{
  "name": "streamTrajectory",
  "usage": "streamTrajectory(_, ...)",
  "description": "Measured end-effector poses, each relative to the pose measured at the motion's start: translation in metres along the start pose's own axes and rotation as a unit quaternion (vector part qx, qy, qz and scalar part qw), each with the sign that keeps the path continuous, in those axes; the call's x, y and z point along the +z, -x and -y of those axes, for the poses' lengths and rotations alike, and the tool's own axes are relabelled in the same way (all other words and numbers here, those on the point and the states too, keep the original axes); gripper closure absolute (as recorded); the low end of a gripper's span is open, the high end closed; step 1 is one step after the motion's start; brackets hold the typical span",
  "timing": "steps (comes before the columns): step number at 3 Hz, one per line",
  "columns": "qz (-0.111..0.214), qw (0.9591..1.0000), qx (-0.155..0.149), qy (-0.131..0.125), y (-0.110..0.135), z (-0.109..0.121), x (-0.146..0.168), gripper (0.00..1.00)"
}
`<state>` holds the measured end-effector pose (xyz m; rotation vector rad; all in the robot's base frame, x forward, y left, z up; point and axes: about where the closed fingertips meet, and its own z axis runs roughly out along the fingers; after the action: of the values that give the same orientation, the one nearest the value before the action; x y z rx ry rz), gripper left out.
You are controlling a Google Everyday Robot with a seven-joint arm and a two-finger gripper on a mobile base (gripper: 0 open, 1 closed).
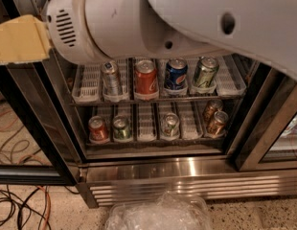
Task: Pick redbull can from top shelf of fridge
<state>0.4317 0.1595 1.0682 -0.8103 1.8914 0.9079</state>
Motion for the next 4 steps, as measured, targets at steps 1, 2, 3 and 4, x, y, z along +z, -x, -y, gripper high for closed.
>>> streamTrajectory(1,0.019,0.9998,0.007,-0.008,0.006,-0.009,0.008,0.00)
streamTrajectory(2,0.049,0.9980,0.014,-0.036,0.016,-0.021,0.013,0.00)
streamTrajectory(3,0.049,0.9980,0.014,-0.036,0.016,-0.021,0.013,0.00)
streamTrajectory(4,0.049,0.9980,0.014,-0.036,0.016,-0.021,0.013,0.00)
